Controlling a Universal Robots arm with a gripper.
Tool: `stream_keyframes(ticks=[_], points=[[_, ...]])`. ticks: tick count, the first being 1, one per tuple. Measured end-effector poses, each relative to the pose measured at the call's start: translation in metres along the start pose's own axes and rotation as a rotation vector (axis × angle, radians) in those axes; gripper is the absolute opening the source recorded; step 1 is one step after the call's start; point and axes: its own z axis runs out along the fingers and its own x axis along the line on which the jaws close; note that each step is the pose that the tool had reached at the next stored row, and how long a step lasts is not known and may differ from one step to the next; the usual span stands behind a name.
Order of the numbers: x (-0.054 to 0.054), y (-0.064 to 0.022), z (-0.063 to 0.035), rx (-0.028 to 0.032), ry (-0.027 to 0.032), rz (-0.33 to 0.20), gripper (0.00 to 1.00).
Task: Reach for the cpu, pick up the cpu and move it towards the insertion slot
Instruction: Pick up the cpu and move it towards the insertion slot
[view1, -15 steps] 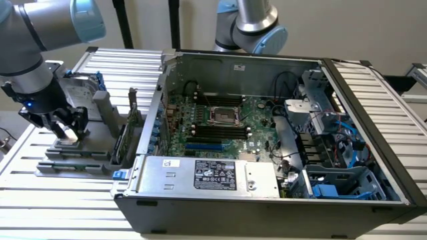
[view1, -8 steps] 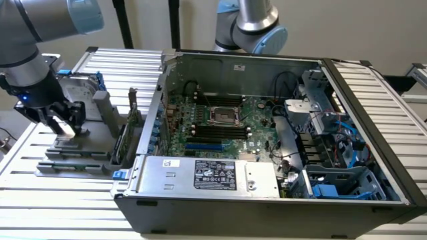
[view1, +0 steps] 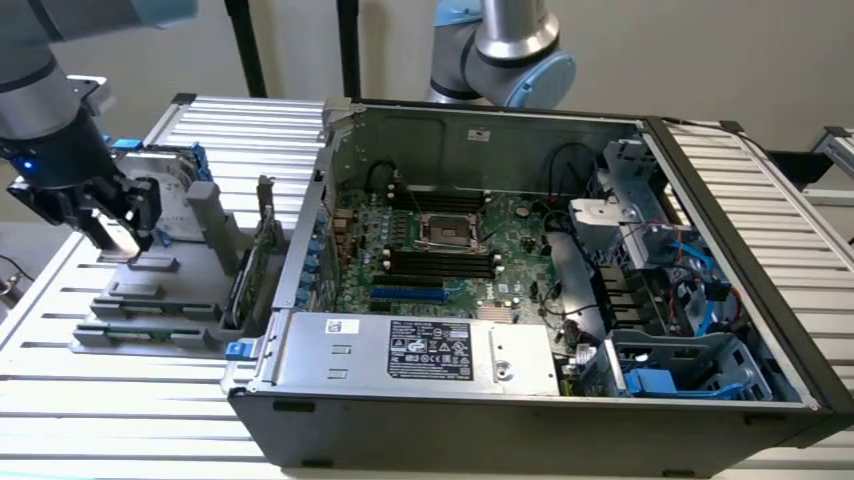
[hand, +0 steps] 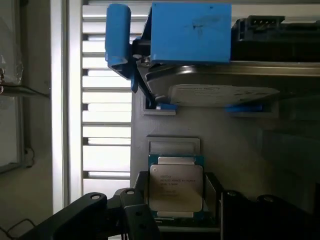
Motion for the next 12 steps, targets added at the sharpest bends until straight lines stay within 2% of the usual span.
stream_keyframes(ticks=[6, 12], points=[[-0.003, 0.0008, -0.0271, -0.0001, -0.0001, 0.0, 0.54], [-0.01, 0.0017, -0.0546, -0.0002, -0.0001, 0.0, 0.54]])
